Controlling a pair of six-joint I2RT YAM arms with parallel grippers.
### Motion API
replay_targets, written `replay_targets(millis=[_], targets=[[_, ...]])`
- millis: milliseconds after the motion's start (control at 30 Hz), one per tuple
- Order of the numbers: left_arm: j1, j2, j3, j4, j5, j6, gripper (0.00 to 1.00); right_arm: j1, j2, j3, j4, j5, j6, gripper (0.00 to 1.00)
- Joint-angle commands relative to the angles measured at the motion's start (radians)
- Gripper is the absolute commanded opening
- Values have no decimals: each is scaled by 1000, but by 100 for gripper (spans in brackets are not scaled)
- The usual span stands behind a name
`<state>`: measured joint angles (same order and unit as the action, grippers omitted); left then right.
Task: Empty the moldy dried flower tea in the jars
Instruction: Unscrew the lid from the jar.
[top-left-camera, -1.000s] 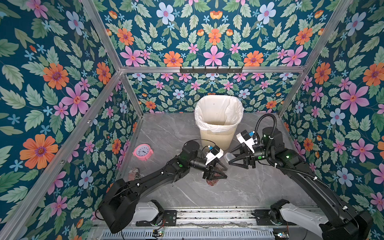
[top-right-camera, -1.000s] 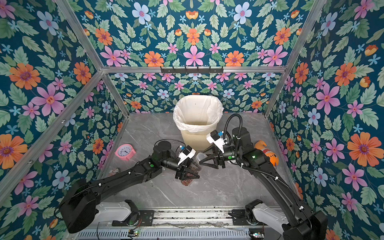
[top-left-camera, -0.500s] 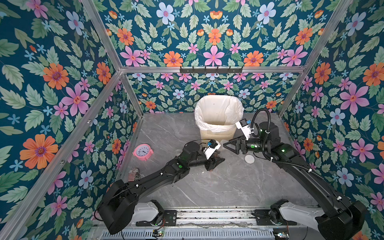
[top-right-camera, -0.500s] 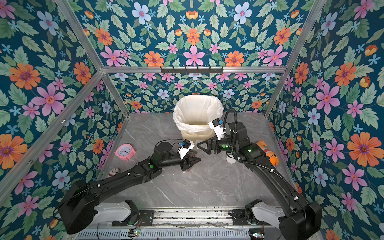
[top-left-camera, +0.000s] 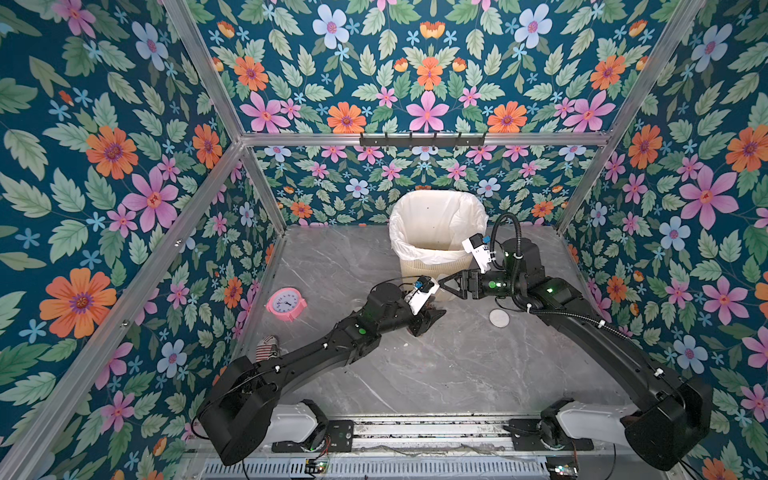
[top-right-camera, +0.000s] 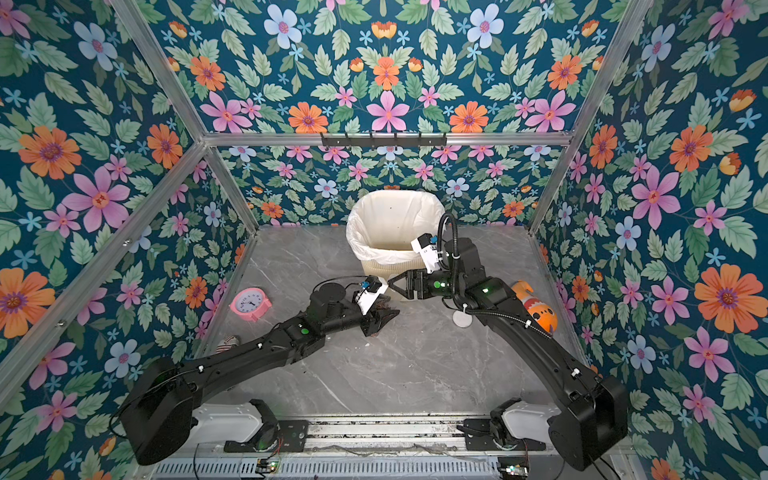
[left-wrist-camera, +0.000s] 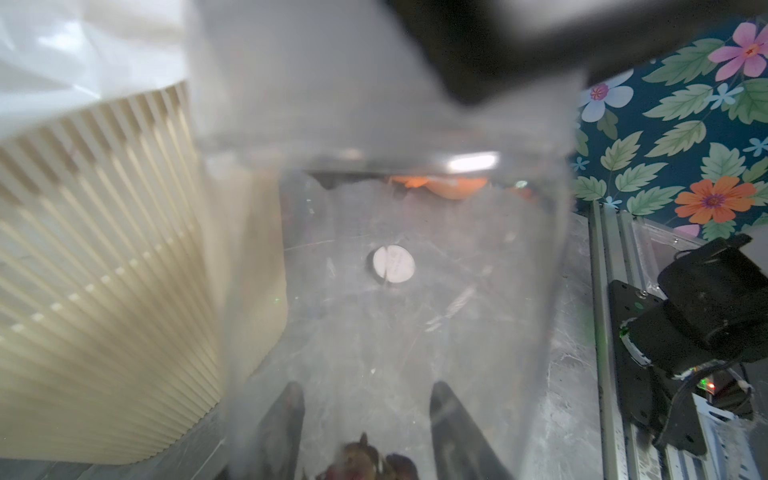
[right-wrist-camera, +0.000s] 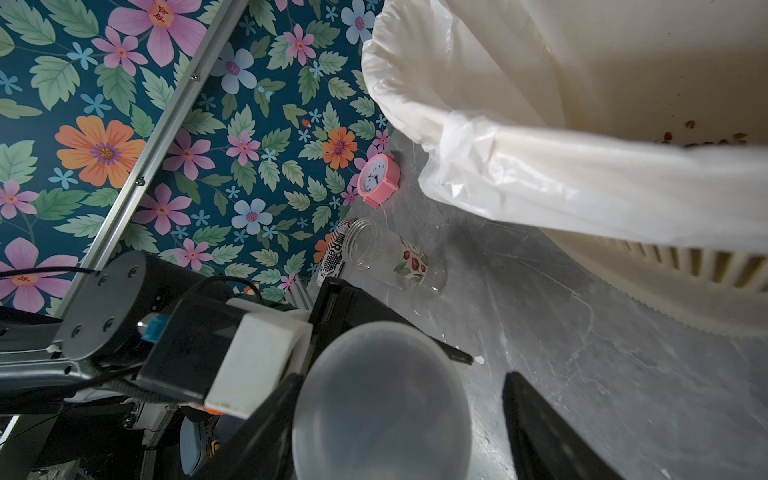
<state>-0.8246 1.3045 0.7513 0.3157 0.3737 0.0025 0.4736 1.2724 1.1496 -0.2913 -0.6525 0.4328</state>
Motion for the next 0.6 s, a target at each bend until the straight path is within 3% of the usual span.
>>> replay_targets(millis=[0, 133, 200, 367, 567], targets=[[-2, -1, 11, -3, 23, 19, 22, 3, -5, 7, -2, -17, 2, 68], [-1, -11, 14, -24, 92, 32, 22, 4, -29, 4, -9, -79, -47, 52], [-1, -24, 16, -28, 156, 37, 22, 2, -41, -3, -5, -146, -76, 49], [1, -55, 41, -66, 452, 29, 25, -10, -89, -47, -20, -334, -191, 47], [1, -68, 55, -119, 656, -35, 26, -13, -180, -125, 40, -512, -326, 48]])
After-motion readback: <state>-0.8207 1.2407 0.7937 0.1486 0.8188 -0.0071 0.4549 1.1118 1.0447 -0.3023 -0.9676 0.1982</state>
